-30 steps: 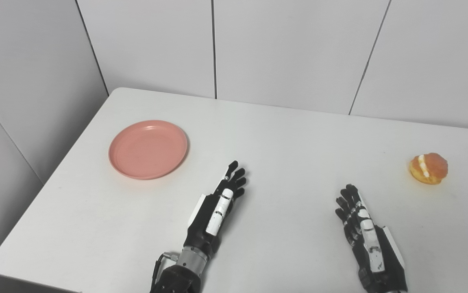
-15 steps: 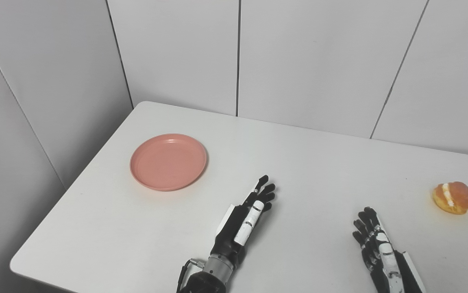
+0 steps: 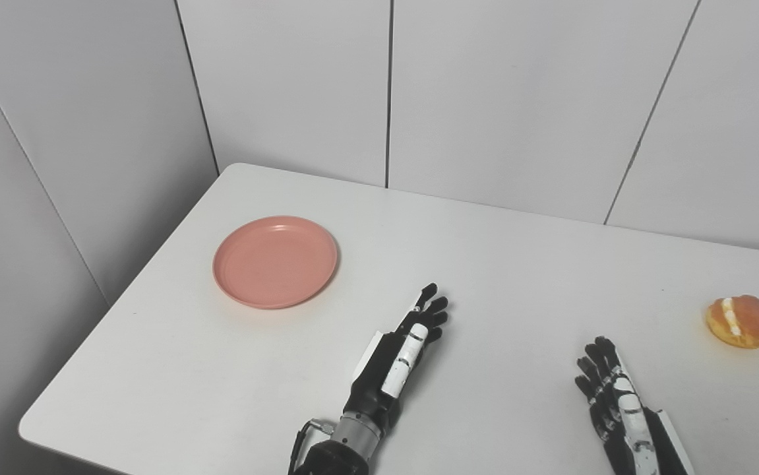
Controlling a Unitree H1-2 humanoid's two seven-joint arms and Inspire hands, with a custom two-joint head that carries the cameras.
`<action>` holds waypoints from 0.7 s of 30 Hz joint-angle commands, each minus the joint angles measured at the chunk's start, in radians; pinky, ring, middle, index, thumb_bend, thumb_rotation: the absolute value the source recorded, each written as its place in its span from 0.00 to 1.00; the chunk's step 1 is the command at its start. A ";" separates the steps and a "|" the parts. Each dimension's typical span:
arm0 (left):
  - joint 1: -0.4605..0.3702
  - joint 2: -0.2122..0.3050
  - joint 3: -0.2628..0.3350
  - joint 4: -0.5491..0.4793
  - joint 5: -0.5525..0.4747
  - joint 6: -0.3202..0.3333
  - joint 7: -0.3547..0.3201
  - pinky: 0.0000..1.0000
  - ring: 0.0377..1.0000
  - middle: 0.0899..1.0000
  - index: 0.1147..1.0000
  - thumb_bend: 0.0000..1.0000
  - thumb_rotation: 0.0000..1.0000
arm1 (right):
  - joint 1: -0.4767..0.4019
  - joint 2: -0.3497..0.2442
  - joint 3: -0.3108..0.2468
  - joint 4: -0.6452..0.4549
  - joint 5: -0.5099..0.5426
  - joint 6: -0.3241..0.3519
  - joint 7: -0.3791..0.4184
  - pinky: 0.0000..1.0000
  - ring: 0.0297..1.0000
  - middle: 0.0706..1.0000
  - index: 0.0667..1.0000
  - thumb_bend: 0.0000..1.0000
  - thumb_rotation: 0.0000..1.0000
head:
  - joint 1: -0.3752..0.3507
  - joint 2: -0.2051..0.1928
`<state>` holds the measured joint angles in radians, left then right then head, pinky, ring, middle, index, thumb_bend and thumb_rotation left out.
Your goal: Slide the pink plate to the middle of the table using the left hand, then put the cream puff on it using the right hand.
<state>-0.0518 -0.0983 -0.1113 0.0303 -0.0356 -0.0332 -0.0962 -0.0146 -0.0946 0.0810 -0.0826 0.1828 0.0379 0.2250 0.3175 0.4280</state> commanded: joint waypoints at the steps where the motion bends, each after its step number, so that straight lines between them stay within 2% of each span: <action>1: 0.082 -0.003 -0.005 0.083 -0.014 0.037 -0.005 0.95 0.95 0.96 0.96 0.41 1.00 | 0.019 0.003 0.000 0.000 -0.010 0.051 -0.013 1.00 1.00 1.00 1.00 0.10 1.00 | 0.003 -0.001; 11: 0.071 0.011 -0.006 0.018 -0.014 0.081 -0.011 0.94 0.94 0.96 0.96 0.41 0.99 | 0.007 0.015 0.003 0.016 -0.013 0.050 -0.021 1.00 1.00 1.00 1.00 0.10 1.00 | 0.010 0.003; 21: 0.034 0.039 -0.005 -0.131 -0.025 0.174 -0.026 0.97 0.96 0.97 0.96 0.41 1.00 | 0.001 0.015 0.008 0.031 -0.028 0.028 -0.020 1.00 1.00 1.00 1.00 0.10 1.00 | 0.012 0.004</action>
<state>-0.0275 -0.0667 -0.1194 -0.0876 -0.0525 0.0950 -0.1226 -0.0216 -0.0766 0.0889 -0.0793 0.1708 0.0389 0.2140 0.3298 0.4310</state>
